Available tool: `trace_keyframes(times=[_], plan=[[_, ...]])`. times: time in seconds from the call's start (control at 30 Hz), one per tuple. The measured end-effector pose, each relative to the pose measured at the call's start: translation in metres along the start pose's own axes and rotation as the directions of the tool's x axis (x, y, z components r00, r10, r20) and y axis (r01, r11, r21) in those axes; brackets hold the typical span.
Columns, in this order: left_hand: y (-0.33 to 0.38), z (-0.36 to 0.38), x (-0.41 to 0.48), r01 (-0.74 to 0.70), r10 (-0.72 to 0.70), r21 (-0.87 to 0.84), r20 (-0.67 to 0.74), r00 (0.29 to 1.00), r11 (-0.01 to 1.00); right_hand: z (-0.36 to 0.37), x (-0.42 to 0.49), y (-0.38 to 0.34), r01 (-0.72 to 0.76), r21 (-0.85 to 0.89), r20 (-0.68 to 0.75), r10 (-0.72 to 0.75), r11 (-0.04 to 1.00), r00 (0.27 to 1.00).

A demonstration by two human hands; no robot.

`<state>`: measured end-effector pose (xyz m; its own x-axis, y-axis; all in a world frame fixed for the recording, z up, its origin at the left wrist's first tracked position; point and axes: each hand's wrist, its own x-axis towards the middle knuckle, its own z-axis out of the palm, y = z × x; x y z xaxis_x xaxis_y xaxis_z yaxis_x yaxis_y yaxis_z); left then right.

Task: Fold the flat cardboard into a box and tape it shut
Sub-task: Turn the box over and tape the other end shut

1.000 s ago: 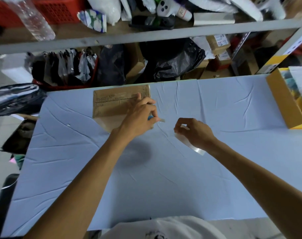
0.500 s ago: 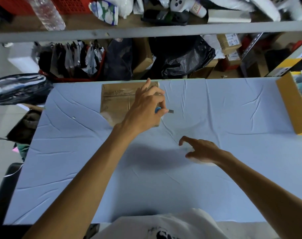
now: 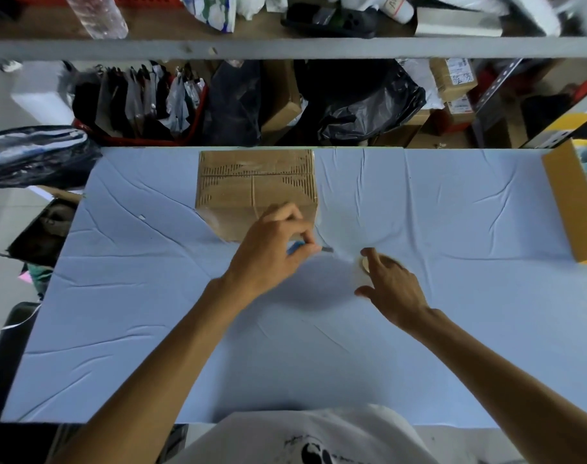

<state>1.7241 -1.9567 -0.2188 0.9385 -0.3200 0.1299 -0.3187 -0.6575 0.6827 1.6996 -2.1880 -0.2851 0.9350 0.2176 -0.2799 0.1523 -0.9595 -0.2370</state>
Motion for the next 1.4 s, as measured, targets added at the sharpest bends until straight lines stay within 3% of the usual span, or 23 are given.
trace_keyframes(times=[0.07, 0.2, 0.37, 0.47, 0.57, 0.6, 0.67, 0.7, 0.77, 0.83, 0.87, 0.93, 1.0, 1.07, 1.23, 1.4], plan=[[-0.017, 0.018, -0.019, 0.161, -0.155, -0.052, 0.099, 0.983, 0.986, 0.007, -0.001, -0.001, -0.051, 0.041, -0.048, 0.053, 0.998, 0.997], [-0.052, 0.062, -0.037, 0.464, -0.460, 0.063, 0.301, 0.835, 0.884, 0.032, -0.004, -0.004, -0.012, -0.007, 0.028, 0.013, 1.000, 1.000], [-0.078, 0.093, -0.041, 0.590, -0.625, 0.206, 0.262, 0.735, 0.780, 0.049, 0.000, -0.005, 0.033, -0.045, 0.103, -0.028, 0.998, 0.994], [-0.081, 0.100, -0.038, 0.582, -0.659, 0.329, 0.223, 0.718, 0.744, 0.048, 0.004, -0.008, 0.002, -0.025, 0.120, 0.001, 1.000, 0.993], [-0.070, 0.093, -0.028, 0.497, -0.643, 0.451, 0.268, 0.717, 0.742, 0.031, 0.011, -0.011, -0.015, -0.055, 0.046, 0.018, 0.998, 0.999], [-0.064, 0.084, -0.022, 0.467, -0.627, 0.462, 0.295, 0.721, 0.754, 0.021, 0.014, -0.014, -0.029, 0.002, -0.027, 0.029, 1.000, 0.999], [-0.048, 0.057, -0.008, 0.374, -0.529, 0.421, 0.351, 0.773, 0.826, -0.002, 0.024, -0.020, -0.056, 0.282, -0.116, 0.092, 0.958, 0.989], [-0.038, 0.039, 0.001, 0.316, -0.436, 0.339, 0.375, 0.818, 0.886, -0.015, 0.032, -0.022, -0.064, 0.473, -0.100, 0.126, 0.879, 0.987], [-0.016, 0.000, 0.018, 0.193, -0.208, 0.079, 0.339, 0.918, 0.978, -0.038, 0.048, -0.028, -0.106, 0.793, 0.011, 0.158, 0.601, 0.987], [-0.001, -0.030, 0.036, -0.003, 0.010, -0.058, 0.120, 0.993, 0.998, -0.054, 0.063, -0.035, -0.140, 0.921, 0.097, 0.134, 0.363, 0.986], [0.002, -0.039, 0.047, -0.079, 0.080, -0.021, 0.032, 0.996, 0.997, -0.058, 0.068, -0.040, -0.145, 0.935, 0.113, 0.117, 0.325, 0.987], [-0.002, -0.044, 0.068, -0.101, 0.097, 0.113, 0.044, 0.994, 0.988, -0.062, 0.072, -0.049, -0.147, 0.943, 0.120, 0.109, 0.299, 0.987], [-0.009, -0.038, 0.081, -0.027, -0.024, 0.205, 0.238, 0.971, 0.978, -0.062, 0.072, -0.053, -0.150, 0.960, 0.121, 0.134, 0.234, 0.984], [-0.017, -0.027, 0.084, 0.025, -0.115, 0.261, 0.339, 0.934, 0.965, -0.062, 0.071, -0.053, -0.150, 0.968, 0.120, 0.156, 0.200, 0.980], [-0.027, -0.017, 0.080, -0.019, -0.063, 0.265, 0.297, 0.953, 0.964, -0.060, 0.073, -0.050, -0.133, 0.969, 0.102, 0.155, 0.210, 0.983], [-0.028, -0.012, 0.080, -0.035, -0.036, 0.303, 0.226, 0.974, 0.952, -0.056, 0.080, -0.048, -0.134, 0.950, 0.087, 0.172, 0.283, 0.981]])
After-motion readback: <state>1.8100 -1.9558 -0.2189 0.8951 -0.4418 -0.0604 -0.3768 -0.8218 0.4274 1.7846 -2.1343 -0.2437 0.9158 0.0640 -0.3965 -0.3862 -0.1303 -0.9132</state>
